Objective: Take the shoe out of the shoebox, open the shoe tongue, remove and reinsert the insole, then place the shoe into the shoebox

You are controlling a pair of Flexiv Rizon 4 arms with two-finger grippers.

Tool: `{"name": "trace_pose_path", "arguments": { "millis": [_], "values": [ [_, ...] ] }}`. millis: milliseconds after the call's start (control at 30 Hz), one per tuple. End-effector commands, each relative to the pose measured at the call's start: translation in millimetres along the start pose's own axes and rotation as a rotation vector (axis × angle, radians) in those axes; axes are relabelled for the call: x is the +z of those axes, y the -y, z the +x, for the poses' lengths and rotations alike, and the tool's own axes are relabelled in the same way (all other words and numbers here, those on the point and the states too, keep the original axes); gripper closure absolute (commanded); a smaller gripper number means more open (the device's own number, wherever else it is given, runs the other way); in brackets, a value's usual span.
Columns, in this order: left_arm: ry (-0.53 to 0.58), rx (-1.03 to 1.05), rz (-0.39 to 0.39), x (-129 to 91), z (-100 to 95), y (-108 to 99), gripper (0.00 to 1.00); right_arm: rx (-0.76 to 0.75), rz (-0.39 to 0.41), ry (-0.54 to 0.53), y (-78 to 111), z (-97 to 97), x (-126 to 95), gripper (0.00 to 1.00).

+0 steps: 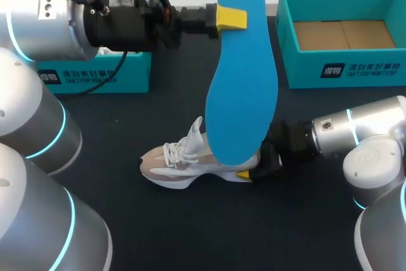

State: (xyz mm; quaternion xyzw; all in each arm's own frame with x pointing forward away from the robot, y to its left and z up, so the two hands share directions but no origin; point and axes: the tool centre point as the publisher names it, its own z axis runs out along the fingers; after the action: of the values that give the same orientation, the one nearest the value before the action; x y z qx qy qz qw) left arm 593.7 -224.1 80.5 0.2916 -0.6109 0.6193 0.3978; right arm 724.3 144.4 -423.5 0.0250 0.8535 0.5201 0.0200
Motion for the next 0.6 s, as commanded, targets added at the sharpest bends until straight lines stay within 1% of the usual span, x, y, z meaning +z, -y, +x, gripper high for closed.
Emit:
{"name": "trace_pose_path", "arguments": {
  "millis": [33, 133, 300, 533, 600],
  "values": [
    [-0.01, -0.004, -0.011, 3.5, -3.4, 0.2, 1.0, 0.0, 0.002, 0.002, 1.8, 0.9, 1.1, 1.0],
    [-0.022, -0.015, -0.037, 4.4, -7.0, 2.8, 1.0, 0.0, 0.002, 0.002, 1.8, 0.9, 1.1, 1.0],
    [-0.022, -0.03, -0.035, 5.1, -12.4, 7.2, 1.0, 0.0, 0.002, 0.002, 1.8, 0.9, 1.1, 1.0],
    [-0.025, -0.032, -0.038, 6.8, -12.1, 7.3, 1.0, 0.0, 0.002, 0.002, 1.8, 0.9, 1.1, 1.0],
    [-0.018, -0.024, -0.008, 5.3, -12.7, 7.9, 1.0, 0.0, 0.002, 0.002, 1.8, 0.9, 1.1, 1.0]
  ]
}}
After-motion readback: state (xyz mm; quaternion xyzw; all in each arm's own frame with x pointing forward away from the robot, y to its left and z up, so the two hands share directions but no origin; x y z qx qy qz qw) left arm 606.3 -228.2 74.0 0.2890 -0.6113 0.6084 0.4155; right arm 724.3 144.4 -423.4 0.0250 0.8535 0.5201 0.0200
